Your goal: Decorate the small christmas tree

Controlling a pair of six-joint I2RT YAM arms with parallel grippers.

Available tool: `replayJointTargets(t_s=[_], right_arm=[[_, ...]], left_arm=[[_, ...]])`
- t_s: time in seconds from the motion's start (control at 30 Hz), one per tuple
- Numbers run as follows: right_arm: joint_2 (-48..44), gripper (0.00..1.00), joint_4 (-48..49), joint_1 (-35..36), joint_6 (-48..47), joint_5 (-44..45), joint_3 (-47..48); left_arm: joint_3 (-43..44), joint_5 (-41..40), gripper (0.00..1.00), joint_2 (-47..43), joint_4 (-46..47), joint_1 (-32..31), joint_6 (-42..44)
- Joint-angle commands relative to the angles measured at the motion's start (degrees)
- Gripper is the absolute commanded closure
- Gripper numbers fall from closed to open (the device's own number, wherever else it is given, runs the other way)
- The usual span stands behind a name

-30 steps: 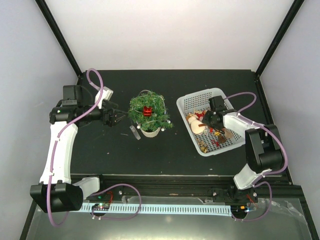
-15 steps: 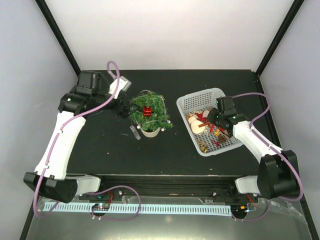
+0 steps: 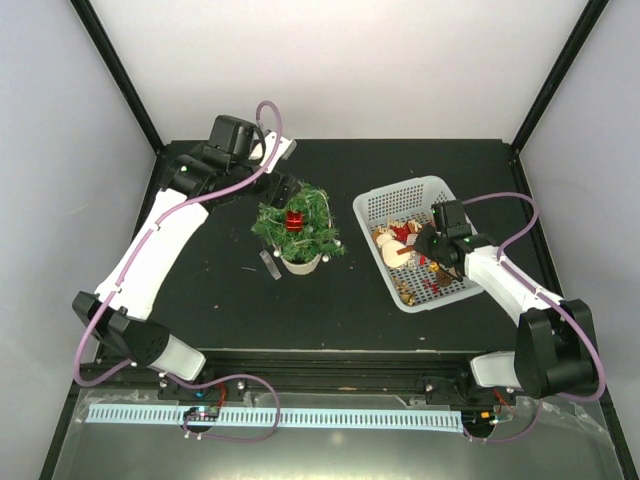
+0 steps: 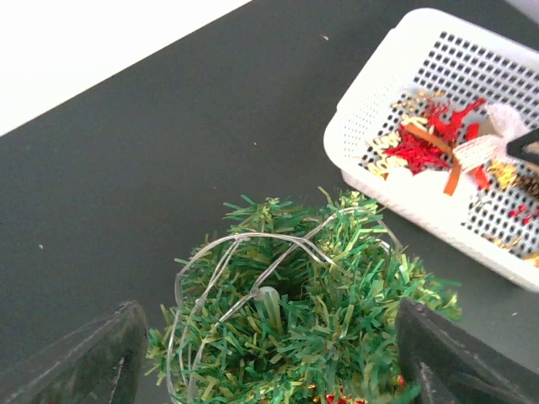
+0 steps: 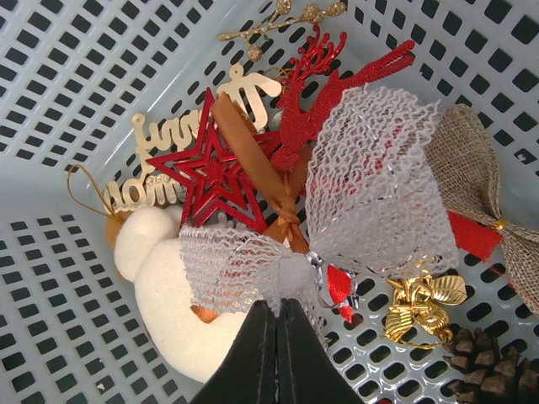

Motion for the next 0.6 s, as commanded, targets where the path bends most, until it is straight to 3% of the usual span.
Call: replayJointTargets(t_s=[0.0,0.1,0.3,0.57], right_arm=[[-0.84,0.99,0.30,-0.29,-0.25,0.72,-0.22],[-0.71,0.99,0.47,-0.24,-0.25,0.75,-0.26],[0.09,0.99,1.51,-0.25,-0.28,-0.44,-0.74],[-2.98,0.99,0.93,-0.20,-2.72,0.19,0.04]], left_arm=[[2.54,-2.37,0.25,1.91,-0.51,-0.54,-1.37],[2.17,-1.70,0.36,1.53,-1.10,-0.65,-1.08],[1.13,1.73,0.44,1.17,-2.76,-1.16,0.03],[1.81,4.71,0.98,1.85,-5.41,-1.35,4.27]])
